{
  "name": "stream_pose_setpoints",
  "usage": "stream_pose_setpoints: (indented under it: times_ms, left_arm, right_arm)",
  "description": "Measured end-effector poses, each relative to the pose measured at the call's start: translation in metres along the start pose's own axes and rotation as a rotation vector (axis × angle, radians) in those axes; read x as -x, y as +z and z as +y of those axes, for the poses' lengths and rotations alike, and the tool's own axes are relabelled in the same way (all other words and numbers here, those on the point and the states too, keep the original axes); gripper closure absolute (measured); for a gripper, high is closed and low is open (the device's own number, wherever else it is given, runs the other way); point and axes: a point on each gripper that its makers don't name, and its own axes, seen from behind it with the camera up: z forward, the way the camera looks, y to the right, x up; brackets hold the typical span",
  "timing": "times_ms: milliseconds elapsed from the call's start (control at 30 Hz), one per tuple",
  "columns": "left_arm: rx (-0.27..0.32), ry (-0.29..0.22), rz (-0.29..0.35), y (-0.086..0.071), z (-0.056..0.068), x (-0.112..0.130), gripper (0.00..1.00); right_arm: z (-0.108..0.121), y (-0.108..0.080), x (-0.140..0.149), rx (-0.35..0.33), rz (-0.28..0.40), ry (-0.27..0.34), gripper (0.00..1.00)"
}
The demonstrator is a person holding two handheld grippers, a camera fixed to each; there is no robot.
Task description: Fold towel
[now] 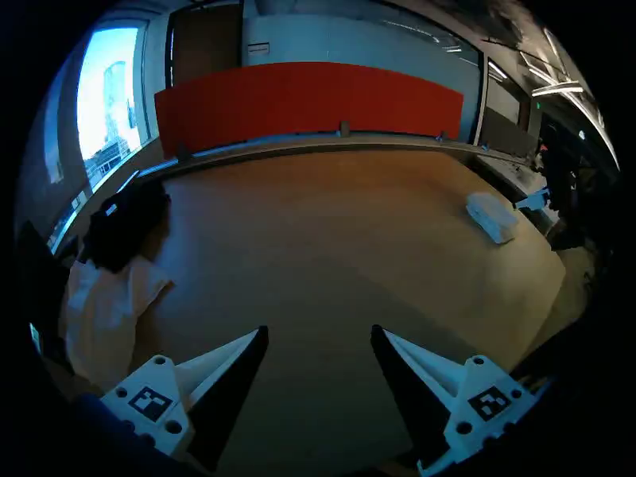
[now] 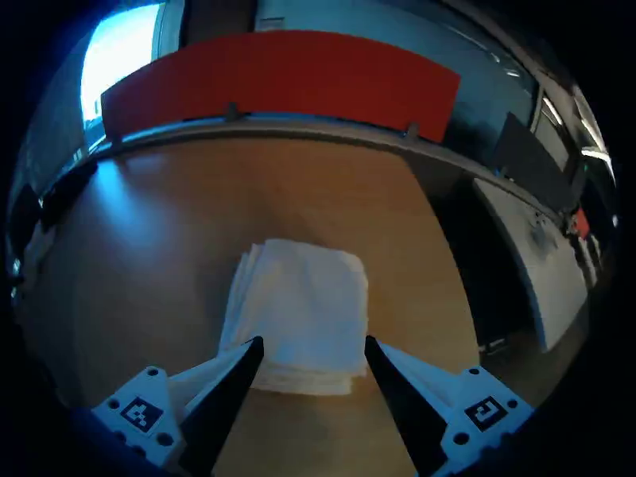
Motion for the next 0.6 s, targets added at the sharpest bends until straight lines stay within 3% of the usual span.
stream_pose_setpoints:
  times_ms: [600]
  left_arm:
    - [-0.001, 0.0, 0.017, -0.001, 0.0, -0.007, 0.04]
  right_arm:
    - [-0.008, -0.043, -0.09, 0.069, 0.439, 0.175, 0.0]
